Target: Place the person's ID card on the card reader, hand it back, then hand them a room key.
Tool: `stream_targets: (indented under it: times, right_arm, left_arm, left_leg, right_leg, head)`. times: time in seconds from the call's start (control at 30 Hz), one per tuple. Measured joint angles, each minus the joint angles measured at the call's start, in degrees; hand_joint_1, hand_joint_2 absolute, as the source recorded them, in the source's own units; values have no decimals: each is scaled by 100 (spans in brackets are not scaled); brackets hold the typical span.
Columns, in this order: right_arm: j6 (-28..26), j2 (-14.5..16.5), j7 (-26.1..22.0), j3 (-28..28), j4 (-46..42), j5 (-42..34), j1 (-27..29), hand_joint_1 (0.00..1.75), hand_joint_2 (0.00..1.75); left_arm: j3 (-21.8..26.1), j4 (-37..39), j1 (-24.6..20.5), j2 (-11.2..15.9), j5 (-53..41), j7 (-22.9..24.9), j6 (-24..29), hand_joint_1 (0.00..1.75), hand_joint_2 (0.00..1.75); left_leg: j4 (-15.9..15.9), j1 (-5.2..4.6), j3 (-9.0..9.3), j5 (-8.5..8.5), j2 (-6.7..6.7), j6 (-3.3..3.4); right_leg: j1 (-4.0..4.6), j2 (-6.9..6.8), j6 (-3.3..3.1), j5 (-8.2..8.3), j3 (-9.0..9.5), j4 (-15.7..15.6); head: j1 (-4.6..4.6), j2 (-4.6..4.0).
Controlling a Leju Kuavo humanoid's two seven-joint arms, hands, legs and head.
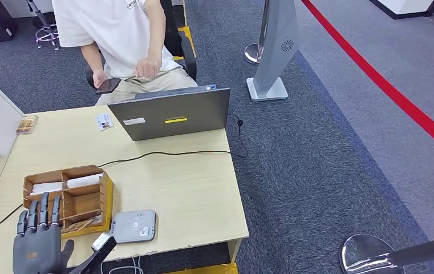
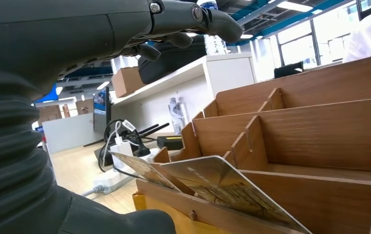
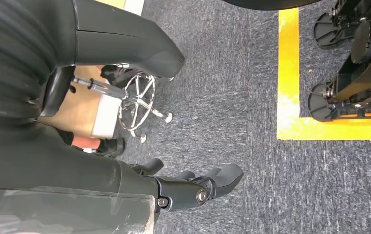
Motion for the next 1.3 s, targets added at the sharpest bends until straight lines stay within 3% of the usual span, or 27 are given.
stream_targets:
  times: [1.3]
  right_arm:
    - [-2,-1,-17,49,2,7,-3,0,175]
  left_arm:
    - [-63,146,-86,9,-79,120,3,0,175]
  left_leg:
    - [0,0,0,0,0,0]
  right_leg:
    - [0,0,0,0,0,0]
  head:
    - [1,0]
